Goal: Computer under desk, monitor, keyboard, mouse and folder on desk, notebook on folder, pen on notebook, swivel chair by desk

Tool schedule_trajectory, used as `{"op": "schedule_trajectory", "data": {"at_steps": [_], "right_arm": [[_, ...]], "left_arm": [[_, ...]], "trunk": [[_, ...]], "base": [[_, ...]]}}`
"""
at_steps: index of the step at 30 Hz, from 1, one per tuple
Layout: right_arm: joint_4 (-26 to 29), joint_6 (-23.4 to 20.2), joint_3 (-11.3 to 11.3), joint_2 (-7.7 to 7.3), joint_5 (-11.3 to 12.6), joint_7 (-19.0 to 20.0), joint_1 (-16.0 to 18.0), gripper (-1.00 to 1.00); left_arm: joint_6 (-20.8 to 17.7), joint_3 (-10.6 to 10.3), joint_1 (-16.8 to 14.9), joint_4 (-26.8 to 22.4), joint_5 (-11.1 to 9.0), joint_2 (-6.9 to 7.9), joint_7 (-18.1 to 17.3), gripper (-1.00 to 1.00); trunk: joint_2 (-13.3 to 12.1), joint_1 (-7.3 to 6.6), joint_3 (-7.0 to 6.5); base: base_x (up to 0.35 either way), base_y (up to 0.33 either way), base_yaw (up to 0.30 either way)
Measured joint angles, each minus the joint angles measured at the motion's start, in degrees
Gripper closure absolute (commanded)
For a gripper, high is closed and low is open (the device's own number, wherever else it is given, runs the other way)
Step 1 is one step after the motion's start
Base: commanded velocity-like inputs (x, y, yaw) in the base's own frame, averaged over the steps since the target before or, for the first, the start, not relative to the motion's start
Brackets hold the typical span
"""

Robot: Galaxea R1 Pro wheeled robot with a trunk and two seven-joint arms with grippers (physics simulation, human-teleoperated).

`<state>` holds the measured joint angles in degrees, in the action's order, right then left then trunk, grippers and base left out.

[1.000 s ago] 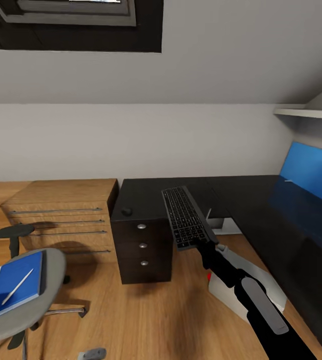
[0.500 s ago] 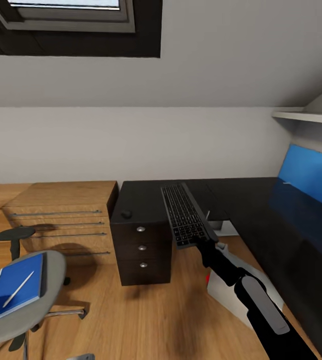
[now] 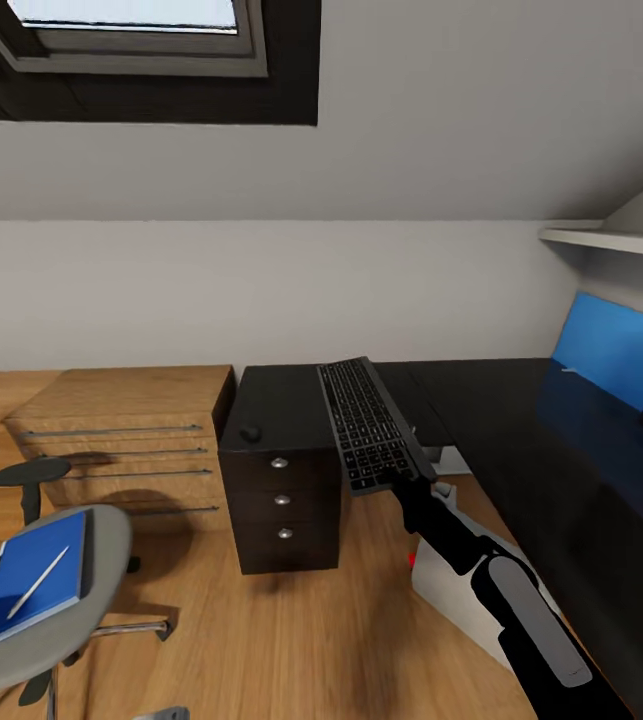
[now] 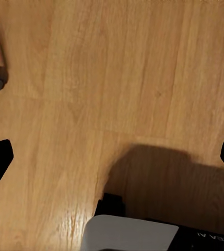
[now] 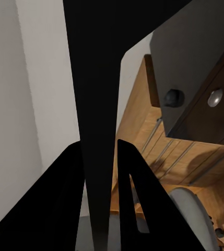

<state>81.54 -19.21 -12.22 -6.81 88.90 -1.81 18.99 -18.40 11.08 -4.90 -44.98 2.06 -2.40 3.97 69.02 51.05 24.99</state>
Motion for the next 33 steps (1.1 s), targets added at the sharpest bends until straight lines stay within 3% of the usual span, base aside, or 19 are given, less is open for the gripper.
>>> {"op": "schedule_trajectory", "data": {"at_steps": [8, 16, 33], "right_arm": [[0.0, -0.01, 0.02, 0.0, -0.09, -0.03, -0.04, 1.0], [-0.21, 0.17, 0.06, 0.0, -0.09, 0.19, -0.04, 1.0], [-0.54, 0.13, 0.14, 0.0, -0.07, 0.26, -0.05, 1.0]], "left_arm": [[0.34, -0.01, 0.0, 0.02, 0.01, -0.07, -0.01, -1.0], [3.11, 0.07, 0.0, 0.1, 0.02, -0.03, 0.06, -1.0], [3.17, 0.09, 0.0, 0.1, -0.07, 0.0, 0.07, -1.0]], "trunk": [[-3.21, -1.73, -1.44], [-6.42, -3.48, -2.88], [-13.25, -7.22, -5.93]], "base": [[-0.13, -0.087, 0.0], [-0.276, -0.18, 0.0], [-0.306, -0.113, 0.0]]}}
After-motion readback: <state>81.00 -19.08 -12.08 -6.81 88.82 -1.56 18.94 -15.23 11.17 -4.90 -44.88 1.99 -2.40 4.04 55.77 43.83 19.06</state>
